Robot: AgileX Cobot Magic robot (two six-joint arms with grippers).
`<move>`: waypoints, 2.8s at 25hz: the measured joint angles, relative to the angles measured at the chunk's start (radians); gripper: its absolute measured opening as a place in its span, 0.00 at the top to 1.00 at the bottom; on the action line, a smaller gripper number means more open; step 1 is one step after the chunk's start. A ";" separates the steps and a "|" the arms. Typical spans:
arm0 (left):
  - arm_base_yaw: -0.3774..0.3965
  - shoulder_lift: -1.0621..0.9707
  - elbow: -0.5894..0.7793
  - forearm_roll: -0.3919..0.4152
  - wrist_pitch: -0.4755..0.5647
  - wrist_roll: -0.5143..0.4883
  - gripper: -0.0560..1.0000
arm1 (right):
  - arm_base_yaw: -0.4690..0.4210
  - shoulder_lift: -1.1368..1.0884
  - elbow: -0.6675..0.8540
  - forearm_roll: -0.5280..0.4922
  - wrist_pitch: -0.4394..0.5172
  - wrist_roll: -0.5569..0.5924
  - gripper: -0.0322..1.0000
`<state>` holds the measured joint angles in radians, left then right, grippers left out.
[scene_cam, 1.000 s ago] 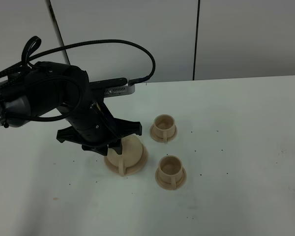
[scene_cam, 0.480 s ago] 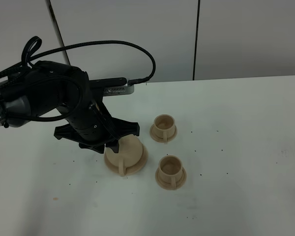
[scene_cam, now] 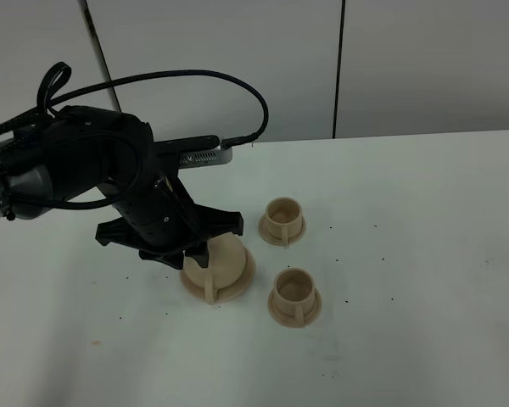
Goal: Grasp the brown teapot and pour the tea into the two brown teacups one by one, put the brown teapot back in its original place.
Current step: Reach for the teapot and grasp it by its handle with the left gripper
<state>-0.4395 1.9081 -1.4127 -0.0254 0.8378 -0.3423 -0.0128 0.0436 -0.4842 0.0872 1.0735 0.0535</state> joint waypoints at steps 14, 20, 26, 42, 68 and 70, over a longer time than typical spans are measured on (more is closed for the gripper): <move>0.000 0.072 0.000 -0.049 0.021 -0.012 0.59 | 0.000 0.000 0.000 0.000 0.000 0.000 0.57; 0.000 0.072 0.000 -0.006 0.019 -0.026 0.59 | 0.000 0.000 0.000 0.000 0.000 0.000 0.57; 0.000 0.072 0.000 -0.003 -0.009 -0.027 0.59 | 0.000 0.000 0.000 0.000 0.000 0.000 0.57; 0.000 0.101 0.000 -0.025 -0.039 -0.017 0.59 | 0.000 0.000 0.000 0.000 0.000 0.000 0.57; 0.000 0.127 0.000 -0.026 -0.093 -0.010 0.59 | 0.000 0.000 0.000 0.000 0.000 0.000 0.57; 0.000 0.131 0.000 -0.026 -0.095 -0.009 0.59 | 0.000 0.000 0.000 0.000 0.000 0.000 0.57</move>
<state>-0.4395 2.0388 -1.4127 -0.0512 0.7427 -0.3512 -0.0128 0.0436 -0.4842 0.0872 1.0735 0.0535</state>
